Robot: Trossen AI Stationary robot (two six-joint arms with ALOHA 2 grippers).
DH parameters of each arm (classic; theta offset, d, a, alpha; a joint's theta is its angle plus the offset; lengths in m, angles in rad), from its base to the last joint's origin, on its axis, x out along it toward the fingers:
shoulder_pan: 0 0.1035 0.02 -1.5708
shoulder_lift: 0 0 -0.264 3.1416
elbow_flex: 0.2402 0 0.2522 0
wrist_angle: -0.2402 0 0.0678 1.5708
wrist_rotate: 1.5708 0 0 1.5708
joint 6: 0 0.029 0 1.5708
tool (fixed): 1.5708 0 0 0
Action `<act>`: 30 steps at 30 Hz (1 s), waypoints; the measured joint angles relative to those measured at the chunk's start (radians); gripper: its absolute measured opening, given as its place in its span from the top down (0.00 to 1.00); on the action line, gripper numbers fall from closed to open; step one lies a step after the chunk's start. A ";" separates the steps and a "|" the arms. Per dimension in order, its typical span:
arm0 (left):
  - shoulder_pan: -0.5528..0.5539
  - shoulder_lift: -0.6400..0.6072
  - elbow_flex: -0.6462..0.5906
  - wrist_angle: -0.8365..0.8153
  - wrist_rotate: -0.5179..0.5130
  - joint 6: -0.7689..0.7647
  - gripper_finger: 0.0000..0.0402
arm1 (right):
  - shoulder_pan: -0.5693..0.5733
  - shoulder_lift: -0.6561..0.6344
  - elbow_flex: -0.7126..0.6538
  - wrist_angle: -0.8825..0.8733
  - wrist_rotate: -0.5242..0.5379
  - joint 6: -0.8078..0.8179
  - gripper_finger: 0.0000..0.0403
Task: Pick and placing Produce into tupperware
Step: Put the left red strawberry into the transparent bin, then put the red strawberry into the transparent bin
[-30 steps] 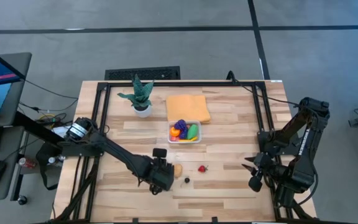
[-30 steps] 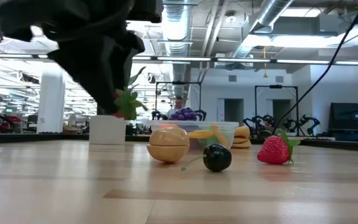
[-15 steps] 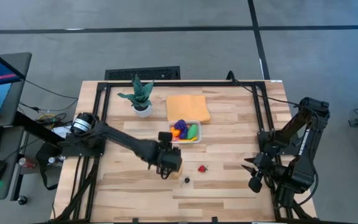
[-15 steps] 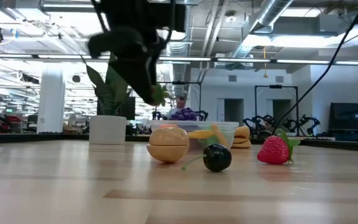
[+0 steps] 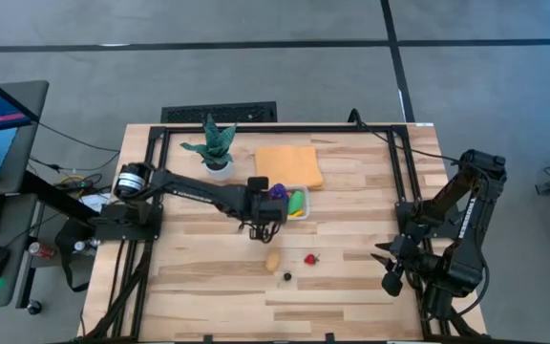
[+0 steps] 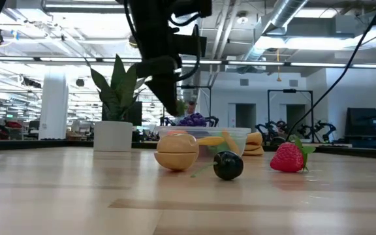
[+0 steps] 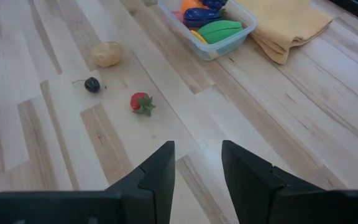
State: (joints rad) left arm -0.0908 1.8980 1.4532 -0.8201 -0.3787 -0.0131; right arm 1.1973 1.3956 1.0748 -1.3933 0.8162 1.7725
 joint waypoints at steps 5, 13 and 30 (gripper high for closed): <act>0.030 0.000 0.000 0.075 0.060 0.022 0.64 | 0.000 0.000 0.000 0.004 -0.001 0.000 0.69; 0.045 0.000 -0.006 0.086 0.082 0.056 0.64 | 0.000 0.000 -0.005 0.009 -0.001 -0.001 0.69; 0.055 0.000 -0.018 0.116 0.085 0.062 0.54 | -0.002 0.000 -0.138 0.202 -0.004 0.016 0.69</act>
State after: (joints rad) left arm -0.0358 1.8980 1.4357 -0.7045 -0.2935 0.0487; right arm 1.1950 1.3956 0.9371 -1.1912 0.8124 1.7882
